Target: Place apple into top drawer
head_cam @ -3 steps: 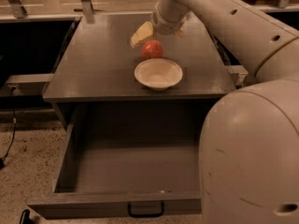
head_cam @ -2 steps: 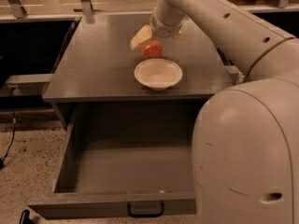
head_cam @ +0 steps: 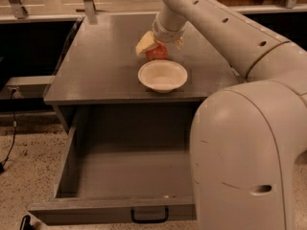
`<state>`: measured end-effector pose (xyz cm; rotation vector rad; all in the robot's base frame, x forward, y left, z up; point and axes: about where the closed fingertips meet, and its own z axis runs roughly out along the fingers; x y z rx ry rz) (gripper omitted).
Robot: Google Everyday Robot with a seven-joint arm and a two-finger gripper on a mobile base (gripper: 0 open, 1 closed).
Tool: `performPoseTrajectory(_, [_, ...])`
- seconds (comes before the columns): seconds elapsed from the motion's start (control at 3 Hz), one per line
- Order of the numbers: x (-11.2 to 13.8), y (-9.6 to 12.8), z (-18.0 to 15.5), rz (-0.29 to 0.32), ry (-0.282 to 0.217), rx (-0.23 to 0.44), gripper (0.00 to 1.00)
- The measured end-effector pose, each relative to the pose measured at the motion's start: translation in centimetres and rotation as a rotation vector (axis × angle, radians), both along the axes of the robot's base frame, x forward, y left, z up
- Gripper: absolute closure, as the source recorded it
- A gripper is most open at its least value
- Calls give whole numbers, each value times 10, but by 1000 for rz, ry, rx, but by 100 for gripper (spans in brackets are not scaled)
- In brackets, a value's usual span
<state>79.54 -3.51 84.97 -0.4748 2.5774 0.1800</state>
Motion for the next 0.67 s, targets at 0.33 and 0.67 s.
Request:
performPoseTrajectory(0.33, [-3, 7, -6, 24, 37, 14, 39])
performPoseTrajectory(0.67, [-17, 36, 0, 177, 66, 110, 70])
